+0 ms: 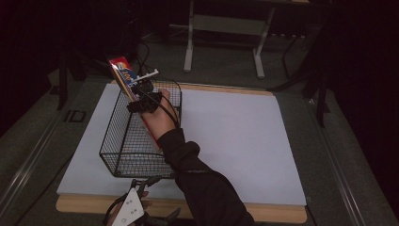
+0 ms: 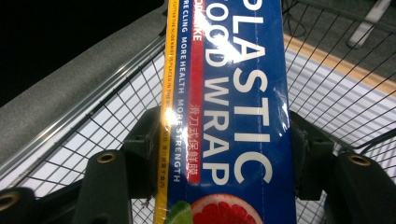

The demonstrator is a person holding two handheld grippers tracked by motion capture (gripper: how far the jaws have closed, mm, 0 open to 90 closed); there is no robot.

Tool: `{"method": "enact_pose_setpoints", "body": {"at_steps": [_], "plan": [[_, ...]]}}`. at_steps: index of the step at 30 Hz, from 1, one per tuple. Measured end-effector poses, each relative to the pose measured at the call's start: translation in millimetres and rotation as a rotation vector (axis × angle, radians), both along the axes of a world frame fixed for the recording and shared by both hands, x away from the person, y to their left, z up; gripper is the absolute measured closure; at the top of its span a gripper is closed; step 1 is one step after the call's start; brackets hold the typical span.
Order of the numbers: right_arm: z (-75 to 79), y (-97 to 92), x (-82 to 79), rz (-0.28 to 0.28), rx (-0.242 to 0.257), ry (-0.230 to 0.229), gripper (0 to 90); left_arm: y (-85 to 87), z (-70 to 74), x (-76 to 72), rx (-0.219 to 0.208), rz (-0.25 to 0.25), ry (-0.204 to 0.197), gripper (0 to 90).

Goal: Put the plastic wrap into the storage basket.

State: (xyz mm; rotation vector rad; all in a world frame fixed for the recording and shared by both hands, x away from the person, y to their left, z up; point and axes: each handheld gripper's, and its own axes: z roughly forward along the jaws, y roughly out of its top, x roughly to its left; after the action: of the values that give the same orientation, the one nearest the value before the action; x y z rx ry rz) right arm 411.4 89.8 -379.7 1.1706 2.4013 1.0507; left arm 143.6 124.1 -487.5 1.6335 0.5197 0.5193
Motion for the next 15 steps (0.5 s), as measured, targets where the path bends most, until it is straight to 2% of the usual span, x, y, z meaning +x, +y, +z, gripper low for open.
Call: {"method": "enact_pose_setpoints", "body": {"at_steps": [3, 5, 9, 15], "plan": [[-8.2, 1.4, 0.9, 0.005, -0.008, 0.016, 39.5, 0.3, 0.1, -0.1, -0.002, 0.001, 0.001, 0.7], [-15.2, -1.3, 2.9, 0.007, 0.022, 0.046, 39.4, 0.3, 0.2, -0.1, -0.003, 0.002, 0.001, 0.6], [-20.7, -3.3, 1.3, 0.004, 0.008, 0.033, 39.3, -0.5, -0.2, -0.2, 0.001, 0.000, 0.001, 0.7], [-28.9, -8.5, -1.0, 0.010, -0.010, 0.041, 39.2, -0.8, -0.2, -0.3, 0.002, 0.002, 0.000, 0.7]]}}
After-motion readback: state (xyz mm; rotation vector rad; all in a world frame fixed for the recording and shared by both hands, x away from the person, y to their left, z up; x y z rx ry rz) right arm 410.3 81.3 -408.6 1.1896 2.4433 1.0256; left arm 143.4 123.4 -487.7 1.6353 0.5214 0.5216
